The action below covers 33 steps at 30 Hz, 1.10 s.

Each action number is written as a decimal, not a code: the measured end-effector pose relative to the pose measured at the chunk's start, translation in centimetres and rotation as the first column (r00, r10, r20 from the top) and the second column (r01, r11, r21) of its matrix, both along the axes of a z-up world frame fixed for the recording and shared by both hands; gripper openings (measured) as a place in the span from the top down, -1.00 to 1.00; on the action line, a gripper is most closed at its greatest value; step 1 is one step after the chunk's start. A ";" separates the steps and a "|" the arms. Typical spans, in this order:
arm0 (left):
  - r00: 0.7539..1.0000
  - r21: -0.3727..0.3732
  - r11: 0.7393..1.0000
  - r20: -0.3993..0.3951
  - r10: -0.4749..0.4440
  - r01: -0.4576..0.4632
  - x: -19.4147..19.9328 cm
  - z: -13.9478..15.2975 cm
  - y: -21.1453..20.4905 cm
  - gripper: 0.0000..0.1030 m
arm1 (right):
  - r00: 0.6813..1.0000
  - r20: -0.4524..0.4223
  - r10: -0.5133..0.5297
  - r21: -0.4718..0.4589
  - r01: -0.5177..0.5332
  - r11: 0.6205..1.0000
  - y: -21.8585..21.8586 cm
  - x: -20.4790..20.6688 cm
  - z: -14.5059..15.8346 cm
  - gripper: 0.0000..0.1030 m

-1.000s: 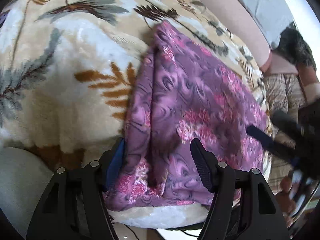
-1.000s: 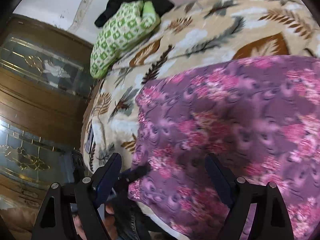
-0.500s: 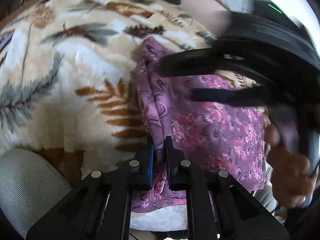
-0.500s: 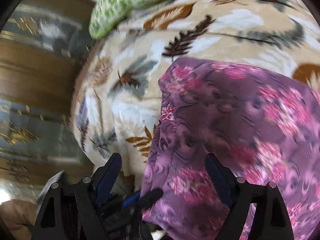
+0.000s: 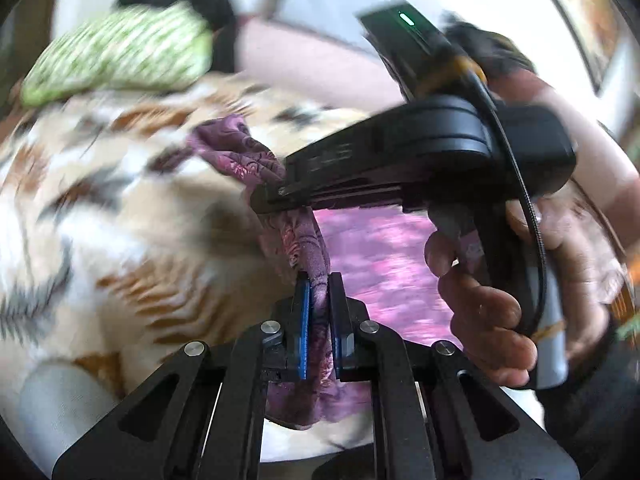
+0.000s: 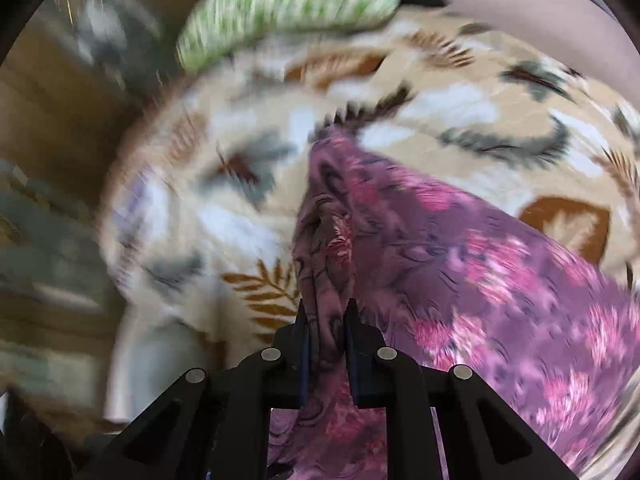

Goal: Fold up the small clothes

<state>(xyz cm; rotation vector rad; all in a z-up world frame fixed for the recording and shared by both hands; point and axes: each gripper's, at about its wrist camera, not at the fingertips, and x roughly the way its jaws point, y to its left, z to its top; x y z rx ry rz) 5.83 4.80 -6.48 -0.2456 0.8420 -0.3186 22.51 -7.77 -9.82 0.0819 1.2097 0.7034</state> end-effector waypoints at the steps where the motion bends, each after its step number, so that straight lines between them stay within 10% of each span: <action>1: 0.999 0.018 0.999 0.016 -0.049 0.049 -0.1 1.1 -2.1 0.85 | 1.000 0.002 -0.029 0.078 0.029 0.997 -2.9 -0.3 1.2 0.73; 8: 0.956 0.076 0.954 0.015 -0.292 0.290 1.9 2.1 -14.9 0.85 | 0.969 -0.017 -0.247 0.302 0.241 0.922 -20.2 -1.7 2.1 0.73; 15: 0.900 0.132 0.897 -0.178 -0.397 0.422 5.1 -5.5 -25.3 0.85 | 0.871 -0.157 -0.466 0.355 0.490 0.796 -32.7 -1.3 -4.6 0.73; 20: 0.872 0.126 0.883 -0.268 -0.408 0.452 5.8 -10.3 -27.5 0.85 | 0.799 -0.279 -0.533 0.323 0.600 0.732 -35.9 -1.3 -10.5 0.76; 26: 0.855 0.132 0.868 -0.298 -0.425 0.478 4.8 -11.5 -28.3 0.86 | 0.788 -0.189 -0.586 0.351 0.611 0.709 -35.1 -2.8 -8.9 0.76; 28: 0.842 0.094 0.860 -0.285 -0.459 0.501 3.9 -10.0 -27.1 0.85 | 0.810 -0.150 -0.567 0.374 0.577 0.726 -34.6 -3.2 -7.4 0.59; 30: 0.842 0.052 0.862 -0.248 -0.479 0.505 3.3 -8.0 -25.1 0.83 | 0.822 -0.097 -0.561 0.362 0.554 0.749 -34.0 -3.2 -6.4 -0.33; 33: 0.867 0.044 0.877 -0.187 -0.462 0.478 3.7 -4.9 -21.7 0.55 | 0.838 0.000 -0.545 0.363 0.508 0.781 -33.4 -2.9 -4.9 -0.58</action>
